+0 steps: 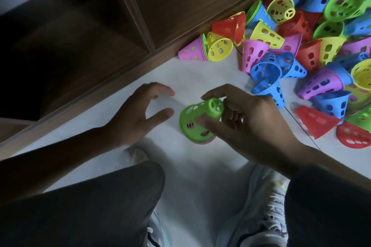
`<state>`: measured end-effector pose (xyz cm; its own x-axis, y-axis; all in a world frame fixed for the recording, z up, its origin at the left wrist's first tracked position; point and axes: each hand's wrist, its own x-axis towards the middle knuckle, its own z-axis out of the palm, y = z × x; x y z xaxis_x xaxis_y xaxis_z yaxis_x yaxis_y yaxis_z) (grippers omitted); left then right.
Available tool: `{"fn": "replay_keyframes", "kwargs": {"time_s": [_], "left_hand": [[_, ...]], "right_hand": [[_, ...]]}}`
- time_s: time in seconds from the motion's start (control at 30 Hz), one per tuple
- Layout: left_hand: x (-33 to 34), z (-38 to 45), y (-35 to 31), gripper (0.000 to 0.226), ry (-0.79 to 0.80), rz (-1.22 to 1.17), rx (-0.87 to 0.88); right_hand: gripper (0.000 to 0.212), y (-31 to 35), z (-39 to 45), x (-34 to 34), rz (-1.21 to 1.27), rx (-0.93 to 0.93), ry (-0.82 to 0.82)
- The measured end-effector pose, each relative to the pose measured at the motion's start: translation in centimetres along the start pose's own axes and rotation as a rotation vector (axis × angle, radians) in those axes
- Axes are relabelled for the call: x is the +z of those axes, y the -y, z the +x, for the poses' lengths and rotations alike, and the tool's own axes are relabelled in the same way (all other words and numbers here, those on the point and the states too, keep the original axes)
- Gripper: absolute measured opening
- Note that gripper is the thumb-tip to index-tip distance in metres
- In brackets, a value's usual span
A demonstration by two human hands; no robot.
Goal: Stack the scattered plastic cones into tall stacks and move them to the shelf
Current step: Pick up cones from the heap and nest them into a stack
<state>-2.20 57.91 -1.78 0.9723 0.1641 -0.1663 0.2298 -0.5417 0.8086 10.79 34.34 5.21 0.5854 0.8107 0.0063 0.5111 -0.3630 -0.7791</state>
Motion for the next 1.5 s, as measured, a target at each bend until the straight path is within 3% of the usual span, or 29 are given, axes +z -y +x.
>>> {"fn": "replay_keyframes", "kwargs": {"time_s": [0.23,0.6,1.17,1.3,1.5], "left_hand": [[-0.5,2.2,-0.3,0.044,-0.042,-0.013,-0.012],[-1.2,5.7,-0.4,0.033,-0.120,-0.002,0.027],[-2.3,13.2,-2.2,0.014,-0.181,0.106,0.169],[-2.8,16.2,-4.2,0.011,-0.215,0.159,0.243],[-2.6,21.5,-5.9,0.023,-0.337,0.162,0.069]], "right_hand": [[0.045,-0.9,-0.6,1.7,-0.191,-0.090,0.067],[0.038,-2.1,-0.2,2.6,-0.386,-0.333,-0.057],[0.037,-5.9,6.7,-1.7,-0.468,-0.158,-0.256],[0.038,-6.5,7.4,-3.1,-0.474,-0.174,-0.214],[0.050,-8.0,7.6,-5.6,-0.319,-0.048,-0.228]]}}
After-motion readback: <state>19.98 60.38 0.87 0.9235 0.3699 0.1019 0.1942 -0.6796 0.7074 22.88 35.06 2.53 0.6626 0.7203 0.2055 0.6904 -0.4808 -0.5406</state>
